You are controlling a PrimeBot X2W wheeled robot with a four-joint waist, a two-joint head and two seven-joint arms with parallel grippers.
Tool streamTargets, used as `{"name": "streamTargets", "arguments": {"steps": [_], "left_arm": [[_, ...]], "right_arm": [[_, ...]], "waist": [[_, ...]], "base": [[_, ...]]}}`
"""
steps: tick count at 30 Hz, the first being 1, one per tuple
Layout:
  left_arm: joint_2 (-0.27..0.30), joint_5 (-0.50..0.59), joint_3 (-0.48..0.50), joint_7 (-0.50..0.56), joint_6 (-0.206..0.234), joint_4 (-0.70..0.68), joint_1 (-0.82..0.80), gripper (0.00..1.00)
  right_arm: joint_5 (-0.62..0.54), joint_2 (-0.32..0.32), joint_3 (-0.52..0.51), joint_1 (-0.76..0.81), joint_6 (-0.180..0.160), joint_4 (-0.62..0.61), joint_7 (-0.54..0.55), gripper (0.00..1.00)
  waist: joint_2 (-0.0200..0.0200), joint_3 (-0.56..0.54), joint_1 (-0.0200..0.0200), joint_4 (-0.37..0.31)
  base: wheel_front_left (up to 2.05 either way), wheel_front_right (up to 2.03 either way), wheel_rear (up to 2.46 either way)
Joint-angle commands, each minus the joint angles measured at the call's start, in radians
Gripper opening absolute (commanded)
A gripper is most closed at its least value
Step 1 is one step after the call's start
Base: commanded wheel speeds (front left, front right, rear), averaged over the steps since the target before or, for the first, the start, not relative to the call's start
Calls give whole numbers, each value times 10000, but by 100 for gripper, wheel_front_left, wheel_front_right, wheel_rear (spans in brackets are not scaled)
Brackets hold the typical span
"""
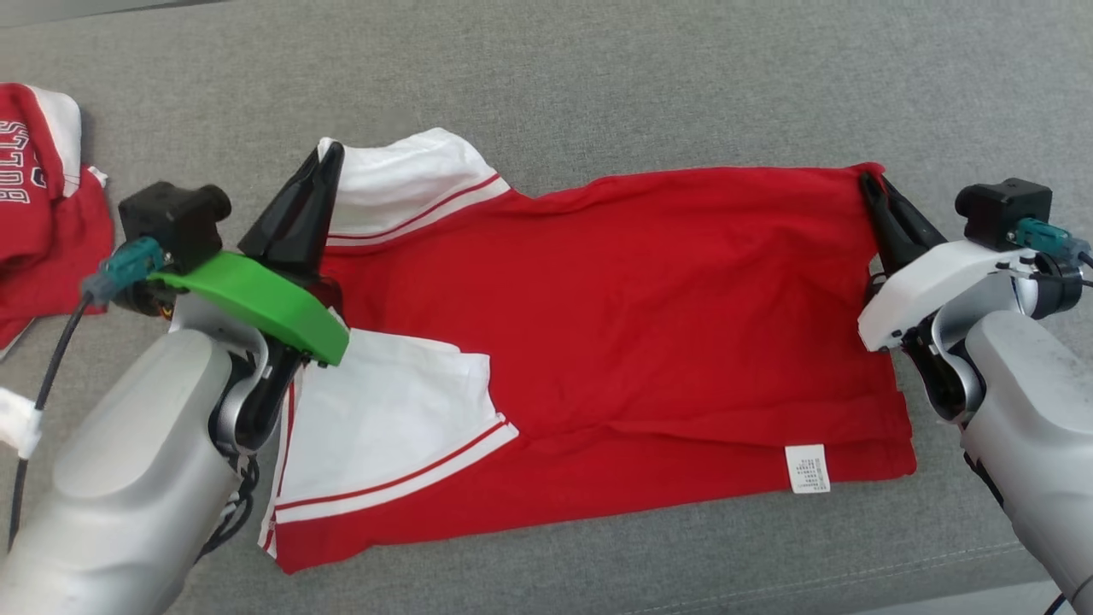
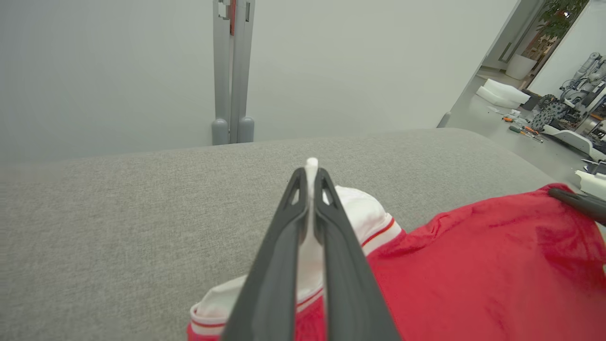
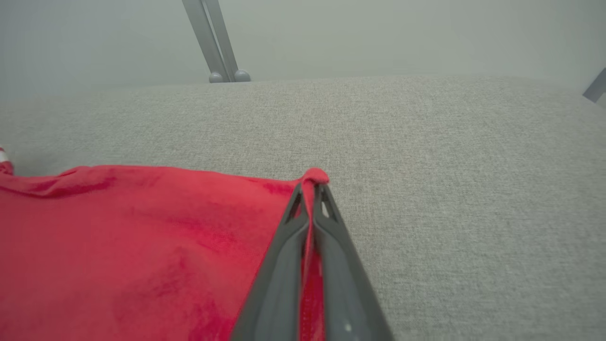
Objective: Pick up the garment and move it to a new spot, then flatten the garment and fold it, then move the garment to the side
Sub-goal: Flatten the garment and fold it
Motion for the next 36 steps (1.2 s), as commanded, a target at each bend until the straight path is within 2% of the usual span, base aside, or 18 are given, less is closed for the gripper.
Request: {"name": "streamTargets", "arguments": {"steps": [1, 9, 15, 21, 25, 26, 27, 28, 36], "left_arm": [[84, 163, 244, -46, 164, -313, 395, 0], [-77, 877, 1335, -43, 580, -2018, 2322, 0], [-444, 1156, 2024, -44, 837, -2804, 3984, 0], [-870, 1491, 2717, -43, 901, -2912, 5601, 0], [-1155, 1716, 3090, -43, 794, -2826, 6304, 0], [-1216, 1818, 3144, -45, 776, -2775, 6429, 5], [-1264, 1931, 3189, -45, 756, -2745, 6492, 38], [-1337, 2098, 3335, -45, 808, -2743, 6529, 100], [-1981, 3439, 4659, -44, 839, -2839, 6917, 100]], "right_arm": [[-164, -34, -174, 293, -18, -86, -27, 0], [-747, -5, -1442, 1298, -18, -567, -29, 0], [-1018, 147, -2096, 2209, -18, -1159, -30, 0], [-1156, 305, -2633, 3218, -18, -1917, -30, 0], [-1252, 434, -2916, 3866, -18, -2329, -30, 0], [-1287, 448, -2984, 3996, -18, -2448, -30, 65], [-1235, 480, -3014, 4098, -18, -2524, -29, 100], [-1207, 493, -3031, 4245, -18, -2603, -30, 100], [-1161, 419, -3239, 5000, -18, -3621, -30, 100]], "waist": [[0, -150, 0, 159], [0, -399, 0, 375], [0, -632, 0, 410], [0, -925, 0, 429], [0, -1108, 0, 459], [0, -1157, 0, 465], [0, -1200, 0, 470], [0, -1250, 0, 481], [0, -1622, 0, 476]], "base": [[0, 0, 0], [0, 0, 0], [0, 0, 0], [0, 0, 0], [0, 0, 0], [0, 0, 0], [0, 0, 0], [0, 0, 0], [0, 0, 0]]}}
